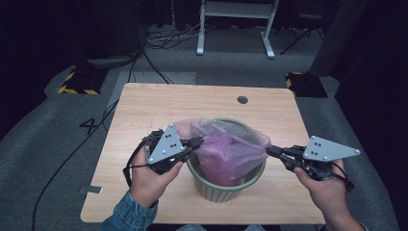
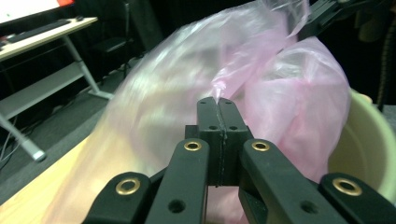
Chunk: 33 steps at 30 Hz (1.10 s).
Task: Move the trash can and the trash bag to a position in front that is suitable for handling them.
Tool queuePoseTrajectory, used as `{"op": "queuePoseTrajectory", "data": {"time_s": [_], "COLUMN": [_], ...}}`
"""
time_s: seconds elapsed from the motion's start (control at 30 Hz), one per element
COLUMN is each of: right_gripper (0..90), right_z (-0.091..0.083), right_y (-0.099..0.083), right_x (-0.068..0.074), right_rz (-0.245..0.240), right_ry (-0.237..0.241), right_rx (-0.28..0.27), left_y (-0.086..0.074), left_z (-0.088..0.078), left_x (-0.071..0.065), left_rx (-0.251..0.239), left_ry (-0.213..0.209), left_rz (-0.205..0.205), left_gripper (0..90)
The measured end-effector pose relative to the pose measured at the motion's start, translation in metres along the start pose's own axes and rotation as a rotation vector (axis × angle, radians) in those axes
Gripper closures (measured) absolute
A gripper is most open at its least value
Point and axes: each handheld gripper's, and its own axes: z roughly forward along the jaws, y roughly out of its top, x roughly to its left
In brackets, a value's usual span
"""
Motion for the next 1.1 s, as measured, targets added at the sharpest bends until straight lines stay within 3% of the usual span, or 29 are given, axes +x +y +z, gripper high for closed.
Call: {"op": "queuePoseTrajectory", "data": {"time_s": [0.17,0.3,0.57,0.73,0.8,0.93,1.1], "right_gripper": [90.0,90.0,90.0,88.7,73.2,53.0,38.7], "right_z": [-0.008,-0.010,-0.026,-0.030,-0.031,-0.035,-0.024], "right_y": [-0.010,-0.016,-0.023,-0.028,-0.026,-0.013,0.009], "right_x": [-0.008,-0.005,0.016,0.023,0.021,0.016,0.005], "right_rz": [0.045,0.043,0.038,0.050,0.068,0.083,0.082], "right_ry": [0.000,-0.005,0.025,0.056,0.051,0.030,0.003], "right_rx": [0.000,0.017,0.019,0.029,0.006,-0.042,-0.046], "left_y": [-0.011,-0.018,-0.027,-0.029,-0.028,-0.026,-0.023], "left_z": [-0.010,-0.017,-0.034,-0.035,-0.034,-0.032,-0.028], "left_x": [0.005,0.005,-0.007,-0.015,-0.018,-0.018,-0.019], "left_rx": [0.001,-0.005,-0.003,-0.014,-0.015,-0.017,-0.019], "left_ry": [0.019,0.038,0.063,0.046,0.041,0.029,0.018], "left_rz": [-0.019,-0.028,-0.015,0.007,0.010,0.021,0.026], "left_gripper": [90.0,90.0,90.0,90.0,90.0,90.0,90.0]}}
